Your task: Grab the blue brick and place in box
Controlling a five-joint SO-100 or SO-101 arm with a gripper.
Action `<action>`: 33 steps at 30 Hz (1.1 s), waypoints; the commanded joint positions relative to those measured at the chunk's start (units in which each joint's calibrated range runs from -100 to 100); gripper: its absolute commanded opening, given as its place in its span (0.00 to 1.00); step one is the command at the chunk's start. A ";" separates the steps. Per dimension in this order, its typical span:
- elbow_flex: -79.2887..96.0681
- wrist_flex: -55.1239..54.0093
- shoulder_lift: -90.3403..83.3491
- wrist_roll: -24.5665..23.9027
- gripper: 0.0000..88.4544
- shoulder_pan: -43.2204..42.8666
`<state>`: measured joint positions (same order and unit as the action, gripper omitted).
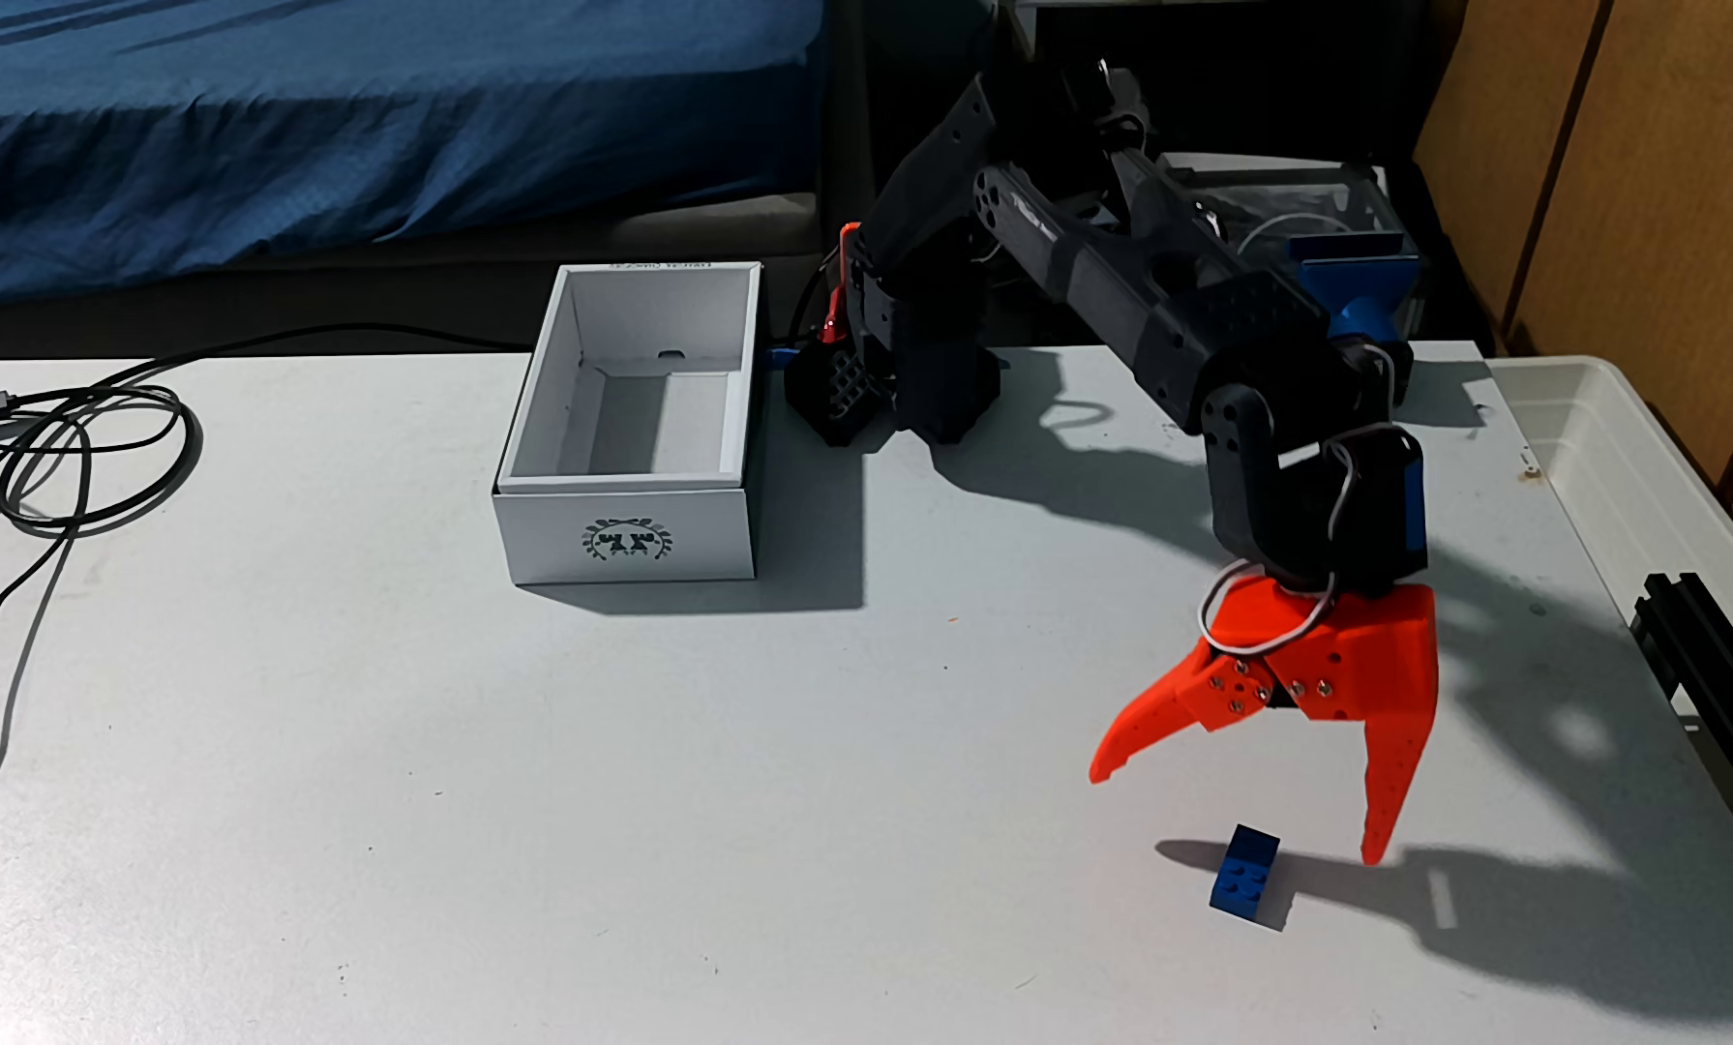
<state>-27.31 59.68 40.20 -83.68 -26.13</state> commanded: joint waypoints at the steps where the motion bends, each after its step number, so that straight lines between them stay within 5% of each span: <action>1: -5.25 0.16 1.28 -0.37 0.60 0.64; 28: -6.85 -0.61 6.86 -0.32 0.59 0.64; 33: -6.85 -0.53 6.86 -0.32 0.47 0.72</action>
<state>-32.14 59.68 47.30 -83.79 -25.98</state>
